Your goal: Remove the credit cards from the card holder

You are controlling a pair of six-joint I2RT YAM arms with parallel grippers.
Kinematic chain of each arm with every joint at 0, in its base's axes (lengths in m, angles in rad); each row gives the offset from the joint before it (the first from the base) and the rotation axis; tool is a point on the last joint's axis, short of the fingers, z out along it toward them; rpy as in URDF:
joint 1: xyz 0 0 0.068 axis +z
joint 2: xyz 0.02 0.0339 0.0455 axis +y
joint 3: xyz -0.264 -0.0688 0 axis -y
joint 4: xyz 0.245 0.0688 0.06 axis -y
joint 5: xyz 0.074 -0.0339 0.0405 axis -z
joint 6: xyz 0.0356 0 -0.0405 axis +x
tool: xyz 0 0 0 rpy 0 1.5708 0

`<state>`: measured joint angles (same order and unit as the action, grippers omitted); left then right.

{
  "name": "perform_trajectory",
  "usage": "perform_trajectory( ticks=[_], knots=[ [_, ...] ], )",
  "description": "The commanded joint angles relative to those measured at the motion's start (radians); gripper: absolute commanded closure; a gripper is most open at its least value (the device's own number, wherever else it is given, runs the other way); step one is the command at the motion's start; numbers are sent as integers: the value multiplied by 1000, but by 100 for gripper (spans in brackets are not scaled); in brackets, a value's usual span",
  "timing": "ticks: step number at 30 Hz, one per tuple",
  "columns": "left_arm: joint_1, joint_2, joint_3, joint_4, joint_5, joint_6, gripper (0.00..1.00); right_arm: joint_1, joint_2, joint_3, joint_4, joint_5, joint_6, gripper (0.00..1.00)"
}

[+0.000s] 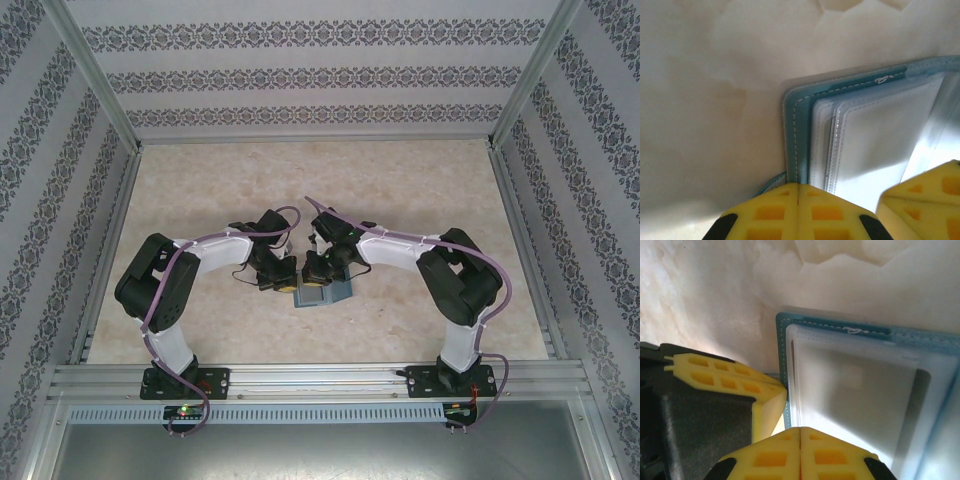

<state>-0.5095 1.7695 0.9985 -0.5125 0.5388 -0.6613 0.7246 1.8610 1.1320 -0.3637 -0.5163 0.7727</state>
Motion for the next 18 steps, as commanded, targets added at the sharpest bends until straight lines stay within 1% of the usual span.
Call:
perform_trajectory(
  ticks=[1, 8, 12, 18],
  knots=[
    [-4, 18, -23, -13, -24, 19, 100, 14, 22, 28, 7, -17, 15, 92],
    [-3, 19, -21, -12, -21, 21, 100, 17, 45, 29, 2, -14, 12, 91],
    [-3, 19, -20, -12, -20, 20, 100, 18, 47, 33, -24, 11, 1, 88],
    [-4, 20, -21, -12, -20, 19, 100, 20, 50, 46, -83, 62, -22, 87]
  ],
)
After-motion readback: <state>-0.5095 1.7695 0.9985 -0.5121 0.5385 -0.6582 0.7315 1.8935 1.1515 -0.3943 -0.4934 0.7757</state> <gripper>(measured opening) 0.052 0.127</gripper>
